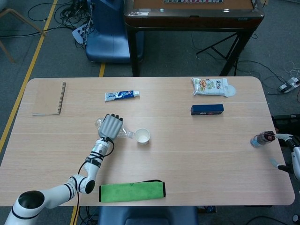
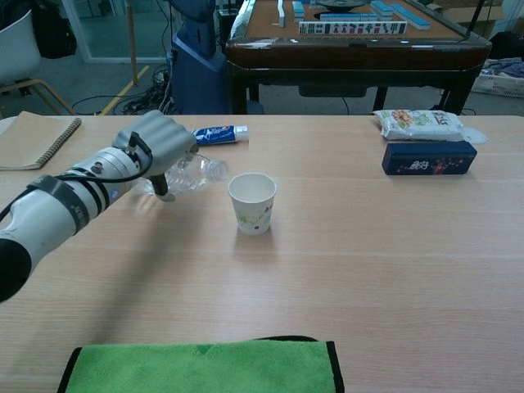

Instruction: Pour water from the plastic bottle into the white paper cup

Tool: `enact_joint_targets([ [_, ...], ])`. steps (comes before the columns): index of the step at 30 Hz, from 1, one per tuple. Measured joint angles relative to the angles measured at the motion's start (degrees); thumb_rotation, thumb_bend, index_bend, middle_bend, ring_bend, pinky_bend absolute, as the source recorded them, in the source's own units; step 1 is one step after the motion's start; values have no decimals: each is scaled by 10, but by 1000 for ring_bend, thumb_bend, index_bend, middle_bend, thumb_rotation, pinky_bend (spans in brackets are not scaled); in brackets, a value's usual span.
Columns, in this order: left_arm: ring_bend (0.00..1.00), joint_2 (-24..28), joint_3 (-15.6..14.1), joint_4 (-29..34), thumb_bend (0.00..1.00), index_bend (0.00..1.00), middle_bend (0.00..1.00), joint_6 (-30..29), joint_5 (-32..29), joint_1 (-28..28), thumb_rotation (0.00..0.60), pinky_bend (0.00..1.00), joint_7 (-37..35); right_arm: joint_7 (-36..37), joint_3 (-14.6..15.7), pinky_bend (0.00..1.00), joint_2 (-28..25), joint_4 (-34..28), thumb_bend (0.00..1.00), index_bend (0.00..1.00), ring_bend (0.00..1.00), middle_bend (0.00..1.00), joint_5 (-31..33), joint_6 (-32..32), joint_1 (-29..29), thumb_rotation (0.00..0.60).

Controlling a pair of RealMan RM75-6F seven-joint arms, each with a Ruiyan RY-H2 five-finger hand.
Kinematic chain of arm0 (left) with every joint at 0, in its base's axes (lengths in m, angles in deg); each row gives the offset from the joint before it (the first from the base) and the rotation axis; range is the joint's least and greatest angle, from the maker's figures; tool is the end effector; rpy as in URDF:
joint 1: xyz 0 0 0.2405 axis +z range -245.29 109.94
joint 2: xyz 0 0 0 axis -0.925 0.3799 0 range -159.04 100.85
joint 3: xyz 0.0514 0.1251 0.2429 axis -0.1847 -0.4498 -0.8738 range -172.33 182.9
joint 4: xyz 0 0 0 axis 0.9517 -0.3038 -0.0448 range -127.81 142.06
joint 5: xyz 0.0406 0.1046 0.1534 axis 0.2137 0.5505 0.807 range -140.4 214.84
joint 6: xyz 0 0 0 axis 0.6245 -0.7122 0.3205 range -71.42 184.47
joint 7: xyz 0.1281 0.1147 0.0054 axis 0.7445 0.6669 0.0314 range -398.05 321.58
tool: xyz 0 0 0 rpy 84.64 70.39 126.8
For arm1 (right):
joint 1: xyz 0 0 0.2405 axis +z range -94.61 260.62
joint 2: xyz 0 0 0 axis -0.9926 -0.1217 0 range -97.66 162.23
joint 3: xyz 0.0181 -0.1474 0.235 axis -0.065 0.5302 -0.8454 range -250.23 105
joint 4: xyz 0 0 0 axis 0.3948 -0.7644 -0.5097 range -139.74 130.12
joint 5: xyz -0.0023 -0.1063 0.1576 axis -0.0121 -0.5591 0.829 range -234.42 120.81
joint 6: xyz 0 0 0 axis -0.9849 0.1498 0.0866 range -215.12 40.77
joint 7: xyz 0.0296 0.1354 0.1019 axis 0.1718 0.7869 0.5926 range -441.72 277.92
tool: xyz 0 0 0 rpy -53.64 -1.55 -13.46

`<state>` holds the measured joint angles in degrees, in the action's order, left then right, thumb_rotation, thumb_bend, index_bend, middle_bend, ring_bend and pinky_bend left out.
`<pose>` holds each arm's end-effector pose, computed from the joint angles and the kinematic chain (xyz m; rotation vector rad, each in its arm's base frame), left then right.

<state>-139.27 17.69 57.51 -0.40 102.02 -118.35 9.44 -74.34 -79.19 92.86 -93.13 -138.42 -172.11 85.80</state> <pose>-0.1406 0.4335 -0.0724 -1.8287 -0.2565 -0.5493 -0.3497 -0.2091 0.2323 1.2490 -0.8982 0.8976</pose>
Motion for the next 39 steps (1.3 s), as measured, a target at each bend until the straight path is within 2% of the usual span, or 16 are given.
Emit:
enact_joint_targets([
  [24, 562, -27, 15, -11, 176, 612, 577, -4, -26, -37, 600, 627, 102, 11, 0, 443, -5, -3, 0, 311, 256, 324, -3, -2, -1, 600],
  [39, 564, -31, -9, -44, 176, 614, 581, -16, 10, -44, 600, 628, 115, 12, 0, 443, -3, 0, 0, 311, 256, 324, -3, -2, -1, 600],
])
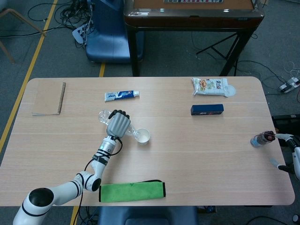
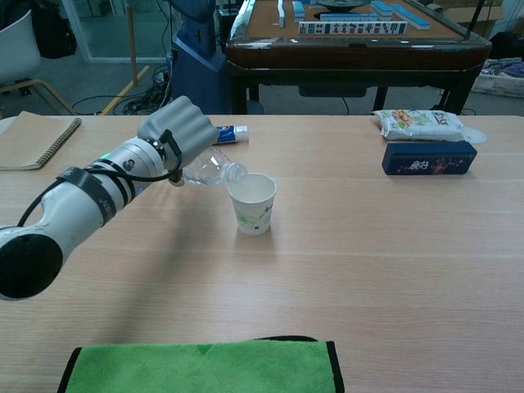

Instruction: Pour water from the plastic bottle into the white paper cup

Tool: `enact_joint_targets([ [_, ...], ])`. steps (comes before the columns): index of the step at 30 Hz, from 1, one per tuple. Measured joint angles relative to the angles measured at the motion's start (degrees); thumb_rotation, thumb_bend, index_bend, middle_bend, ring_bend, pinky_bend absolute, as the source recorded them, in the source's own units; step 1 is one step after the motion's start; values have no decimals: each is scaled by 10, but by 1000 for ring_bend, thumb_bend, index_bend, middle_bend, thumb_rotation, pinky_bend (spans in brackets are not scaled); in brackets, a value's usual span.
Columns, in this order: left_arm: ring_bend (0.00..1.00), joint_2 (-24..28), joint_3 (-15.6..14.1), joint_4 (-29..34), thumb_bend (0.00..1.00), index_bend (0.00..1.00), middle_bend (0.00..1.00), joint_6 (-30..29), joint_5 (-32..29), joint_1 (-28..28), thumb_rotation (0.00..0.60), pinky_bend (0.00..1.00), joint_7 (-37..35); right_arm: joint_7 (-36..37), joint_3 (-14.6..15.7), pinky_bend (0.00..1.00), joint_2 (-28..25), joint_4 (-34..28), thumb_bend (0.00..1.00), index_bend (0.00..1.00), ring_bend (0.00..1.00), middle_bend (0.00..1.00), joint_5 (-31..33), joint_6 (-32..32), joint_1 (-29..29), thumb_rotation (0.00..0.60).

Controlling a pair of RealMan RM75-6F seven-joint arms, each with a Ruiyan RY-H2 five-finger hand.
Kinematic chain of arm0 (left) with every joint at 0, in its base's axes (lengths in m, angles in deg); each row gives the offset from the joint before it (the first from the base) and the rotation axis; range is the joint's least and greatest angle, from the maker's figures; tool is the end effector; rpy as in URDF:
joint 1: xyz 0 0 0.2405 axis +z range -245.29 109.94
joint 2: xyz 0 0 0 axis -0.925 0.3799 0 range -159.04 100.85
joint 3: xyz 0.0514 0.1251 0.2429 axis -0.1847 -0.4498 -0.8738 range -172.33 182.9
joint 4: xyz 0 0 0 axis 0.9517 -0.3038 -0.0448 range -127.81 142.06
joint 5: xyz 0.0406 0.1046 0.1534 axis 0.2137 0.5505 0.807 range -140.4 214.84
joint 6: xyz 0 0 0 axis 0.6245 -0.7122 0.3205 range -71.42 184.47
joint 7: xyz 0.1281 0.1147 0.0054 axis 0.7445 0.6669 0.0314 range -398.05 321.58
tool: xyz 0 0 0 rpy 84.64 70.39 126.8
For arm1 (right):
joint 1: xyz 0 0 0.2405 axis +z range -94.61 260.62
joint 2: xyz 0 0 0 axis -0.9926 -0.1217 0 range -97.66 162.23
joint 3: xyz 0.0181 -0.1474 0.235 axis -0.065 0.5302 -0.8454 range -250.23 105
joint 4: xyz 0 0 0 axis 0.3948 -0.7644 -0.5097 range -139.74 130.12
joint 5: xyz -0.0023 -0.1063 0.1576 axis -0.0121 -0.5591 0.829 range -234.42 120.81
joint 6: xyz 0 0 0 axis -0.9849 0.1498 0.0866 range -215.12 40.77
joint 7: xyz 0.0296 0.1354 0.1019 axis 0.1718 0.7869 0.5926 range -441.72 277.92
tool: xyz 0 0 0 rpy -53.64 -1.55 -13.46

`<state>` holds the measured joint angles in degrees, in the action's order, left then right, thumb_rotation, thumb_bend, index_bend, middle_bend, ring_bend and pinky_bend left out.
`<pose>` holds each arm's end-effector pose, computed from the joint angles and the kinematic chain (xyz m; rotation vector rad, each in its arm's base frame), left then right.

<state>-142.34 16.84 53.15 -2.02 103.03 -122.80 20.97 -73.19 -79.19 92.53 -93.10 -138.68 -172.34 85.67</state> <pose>-0.1078 0.4400 -0.0820 -1.8132 0.0359 -0.4476 -0.3493 -0.2083 0.2346 1.2453 -0.9036 0.9117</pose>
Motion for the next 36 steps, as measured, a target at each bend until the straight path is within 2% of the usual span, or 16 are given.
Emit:
enact_joint_targets([
  [14, 565, -15, -11, -39, 176, 615, 583, -14, 31, -2, 600, 629, -1, 0, 0, 443, 0, 1, 0, 311, 256, 324, 0, -1, 0, 600],
  [36, 565, -44, 2, -85, 175, 615, 583, -37, 51, -4, 600, 630, 8, 1, 0, 443, 2, 2, 0, 312, 256, 324, 1, 2, 1, 600],
])
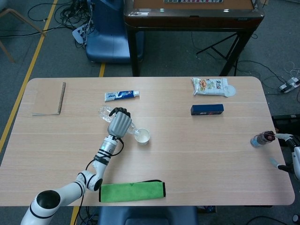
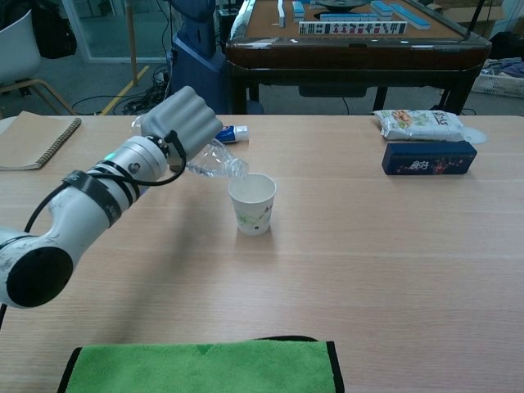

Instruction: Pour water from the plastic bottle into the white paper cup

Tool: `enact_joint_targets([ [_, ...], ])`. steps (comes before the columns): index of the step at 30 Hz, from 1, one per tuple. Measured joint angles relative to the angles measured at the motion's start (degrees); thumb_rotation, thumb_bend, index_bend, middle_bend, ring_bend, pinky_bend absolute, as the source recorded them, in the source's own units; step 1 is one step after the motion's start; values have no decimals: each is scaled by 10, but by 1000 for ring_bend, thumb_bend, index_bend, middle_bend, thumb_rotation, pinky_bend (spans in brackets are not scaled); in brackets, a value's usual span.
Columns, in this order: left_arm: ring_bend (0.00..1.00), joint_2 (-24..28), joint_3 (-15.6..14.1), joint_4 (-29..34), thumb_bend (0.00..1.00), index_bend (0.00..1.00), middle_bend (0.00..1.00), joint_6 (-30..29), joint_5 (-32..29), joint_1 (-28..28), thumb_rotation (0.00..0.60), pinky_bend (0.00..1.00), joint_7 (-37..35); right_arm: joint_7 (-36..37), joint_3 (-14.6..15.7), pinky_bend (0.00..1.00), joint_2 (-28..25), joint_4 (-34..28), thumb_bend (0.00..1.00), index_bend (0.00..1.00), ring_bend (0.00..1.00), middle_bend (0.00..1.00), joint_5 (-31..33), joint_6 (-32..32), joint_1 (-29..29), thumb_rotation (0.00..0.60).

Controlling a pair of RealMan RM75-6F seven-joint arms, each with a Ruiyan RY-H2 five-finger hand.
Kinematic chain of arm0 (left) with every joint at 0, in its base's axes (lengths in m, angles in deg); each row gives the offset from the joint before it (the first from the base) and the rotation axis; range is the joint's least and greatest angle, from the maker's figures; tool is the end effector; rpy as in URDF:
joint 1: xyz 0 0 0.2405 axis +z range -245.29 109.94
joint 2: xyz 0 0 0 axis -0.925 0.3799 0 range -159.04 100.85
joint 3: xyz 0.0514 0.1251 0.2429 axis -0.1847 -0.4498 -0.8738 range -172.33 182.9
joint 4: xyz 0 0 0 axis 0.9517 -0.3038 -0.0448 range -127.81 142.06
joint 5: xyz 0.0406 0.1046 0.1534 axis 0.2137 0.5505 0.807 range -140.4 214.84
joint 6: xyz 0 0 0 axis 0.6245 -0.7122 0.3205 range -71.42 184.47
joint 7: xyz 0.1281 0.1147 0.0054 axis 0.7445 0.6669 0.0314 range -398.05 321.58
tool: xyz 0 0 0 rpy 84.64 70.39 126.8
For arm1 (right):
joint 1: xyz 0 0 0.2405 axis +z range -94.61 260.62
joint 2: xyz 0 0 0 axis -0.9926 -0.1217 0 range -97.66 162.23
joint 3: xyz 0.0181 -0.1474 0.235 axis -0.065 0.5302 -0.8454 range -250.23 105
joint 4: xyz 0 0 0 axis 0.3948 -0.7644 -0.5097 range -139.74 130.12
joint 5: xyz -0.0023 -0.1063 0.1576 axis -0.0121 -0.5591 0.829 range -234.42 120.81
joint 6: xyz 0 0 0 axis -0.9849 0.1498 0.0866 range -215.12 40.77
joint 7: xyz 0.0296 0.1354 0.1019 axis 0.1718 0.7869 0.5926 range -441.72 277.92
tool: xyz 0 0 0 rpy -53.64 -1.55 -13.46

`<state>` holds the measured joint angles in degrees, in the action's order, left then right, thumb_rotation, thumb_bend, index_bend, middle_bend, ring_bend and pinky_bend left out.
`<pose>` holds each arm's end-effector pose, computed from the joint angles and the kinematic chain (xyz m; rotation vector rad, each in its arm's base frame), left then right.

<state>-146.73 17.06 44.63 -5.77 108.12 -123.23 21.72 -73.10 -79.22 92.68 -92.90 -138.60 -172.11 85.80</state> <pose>-0.1003 0.4404 -0.0841 -1.7293 0.1771 -0.4320 -0.3498 -0.2092 0.2337 1.2460 -0.9062 0.9113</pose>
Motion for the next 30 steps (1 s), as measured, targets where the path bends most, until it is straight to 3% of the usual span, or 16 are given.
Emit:
enact_joint_targets([
  [30, 568, -33, -1, -60, 176, 612, 584, -15, 28, -1, 600, 631, 6, 6, 0, 443, -3, -1, 0, 311, 256, 324, -1, -3, -2, 600],
])
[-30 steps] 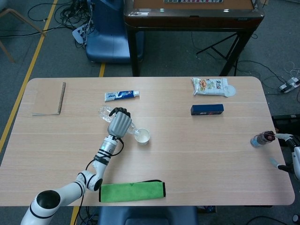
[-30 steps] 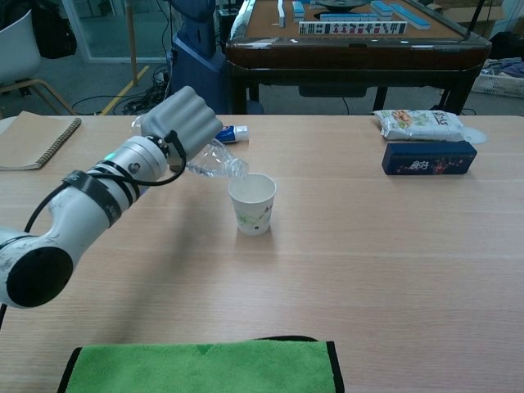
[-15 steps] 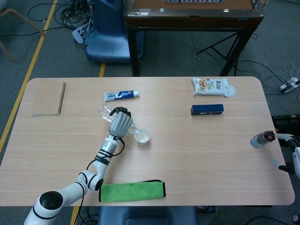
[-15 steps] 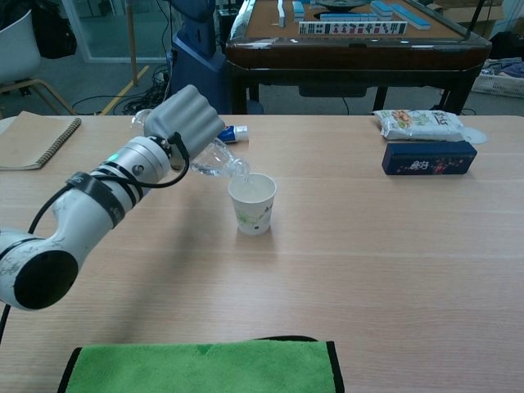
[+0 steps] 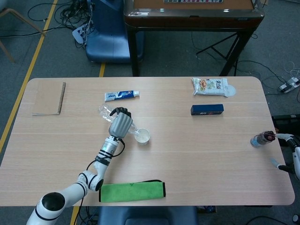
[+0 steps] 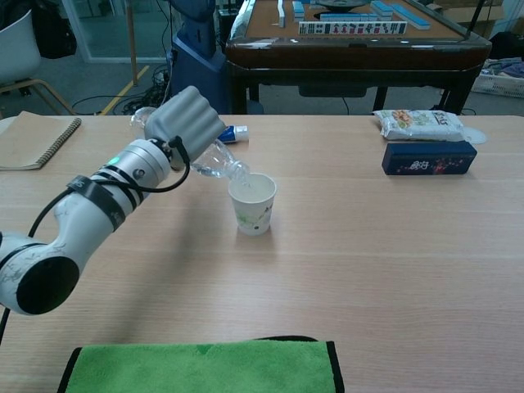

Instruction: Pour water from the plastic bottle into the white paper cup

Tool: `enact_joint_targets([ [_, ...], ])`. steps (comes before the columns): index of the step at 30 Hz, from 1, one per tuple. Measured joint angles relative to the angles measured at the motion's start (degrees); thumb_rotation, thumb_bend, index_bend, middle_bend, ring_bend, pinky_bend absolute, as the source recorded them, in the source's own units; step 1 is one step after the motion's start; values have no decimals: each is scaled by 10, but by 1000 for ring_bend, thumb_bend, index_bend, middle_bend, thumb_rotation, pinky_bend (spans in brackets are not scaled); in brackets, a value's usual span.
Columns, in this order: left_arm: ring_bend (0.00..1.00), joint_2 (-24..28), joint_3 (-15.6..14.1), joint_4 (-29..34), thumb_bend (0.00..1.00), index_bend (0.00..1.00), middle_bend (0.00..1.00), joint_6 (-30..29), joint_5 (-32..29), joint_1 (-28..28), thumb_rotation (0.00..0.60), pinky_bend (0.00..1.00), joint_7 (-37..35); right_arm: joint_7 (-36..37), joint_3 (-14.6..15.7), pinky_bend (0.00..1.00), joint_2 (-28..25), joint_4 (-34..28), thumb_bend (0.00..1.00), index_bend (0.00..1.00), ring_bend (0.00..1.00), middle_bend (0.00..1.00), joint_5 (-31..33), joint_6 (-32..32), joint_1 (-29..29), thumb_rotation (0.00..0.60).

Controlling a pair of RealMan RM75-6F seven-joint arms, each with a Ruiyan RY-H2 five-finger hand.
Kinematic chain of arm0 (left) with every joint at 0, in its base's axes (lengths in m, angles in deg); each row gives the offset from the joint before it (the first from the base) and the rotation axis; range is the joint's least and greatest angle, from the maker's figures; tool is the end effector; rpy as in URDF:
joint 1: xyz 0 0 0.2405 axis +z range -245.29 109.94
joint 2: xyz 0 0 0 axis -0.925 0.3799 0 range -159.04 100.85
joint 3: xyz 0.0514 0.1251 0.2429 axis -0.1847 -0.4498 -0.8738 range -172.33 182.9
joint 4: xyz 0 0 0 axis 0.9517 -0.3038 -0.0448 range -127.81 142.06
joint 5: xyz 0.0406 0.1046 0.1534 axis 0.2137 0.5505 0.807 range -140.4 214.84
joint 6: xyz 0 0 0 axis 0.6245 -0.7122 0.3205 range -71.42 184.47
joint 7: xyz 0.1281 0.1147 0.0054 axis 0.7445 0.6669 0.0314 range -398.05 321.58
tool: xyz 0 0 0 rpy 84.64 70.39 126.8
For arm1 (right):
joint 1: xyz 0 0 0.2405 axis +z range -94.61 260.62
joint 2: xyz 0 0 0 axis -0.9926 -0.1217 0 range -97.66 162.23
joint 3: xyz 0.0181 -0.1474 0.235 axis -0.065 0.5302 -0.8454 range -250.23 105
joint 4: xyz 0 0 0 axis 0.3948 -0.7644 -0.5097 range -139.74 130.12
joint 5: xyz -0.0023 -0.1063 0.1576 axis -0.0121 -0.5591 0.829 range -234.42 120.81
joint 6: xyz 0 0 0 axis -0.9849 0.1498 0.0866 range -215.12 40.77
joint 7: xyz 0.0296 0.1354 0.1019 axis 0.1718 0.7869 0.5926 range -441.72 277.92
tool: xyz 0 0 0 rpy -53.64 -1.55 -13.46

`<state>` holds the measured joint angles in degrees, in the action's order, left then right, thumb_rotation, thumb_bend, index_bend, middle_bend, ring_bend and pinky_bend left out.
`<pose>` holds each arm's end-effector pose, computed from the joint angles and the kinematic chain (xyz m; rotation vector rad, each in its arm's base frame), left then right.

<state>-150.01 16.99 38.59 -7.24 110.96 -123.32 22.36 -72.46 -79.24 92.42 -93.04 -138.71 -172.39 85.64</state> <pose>-0.0983 0.4376 -0.0904 -1.6927 0.2597 -0.4036 -0.3493 -0.2083 0.2357 1.2410 -0.9088 0.9207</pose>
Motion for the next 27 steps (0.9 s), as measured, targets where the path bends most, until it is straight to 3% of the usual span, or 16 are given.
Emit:
enact_joint_targets([
  [15, 568, -6, 31, 20, 175, 611, 584, 13, -35, 12, 600, 631, 5, -1, 1, 443, 0, 1, 0, 311, 256, 324, -1, -1, -1, 600],
  [27, 568, -8, 92, 79, 175, 611, 583, 30, -116, 23, 600, 632, 6, -2, 0, 443, 0, 0, 0, 311, 256, 324, 1, 3, 1, 600],
])
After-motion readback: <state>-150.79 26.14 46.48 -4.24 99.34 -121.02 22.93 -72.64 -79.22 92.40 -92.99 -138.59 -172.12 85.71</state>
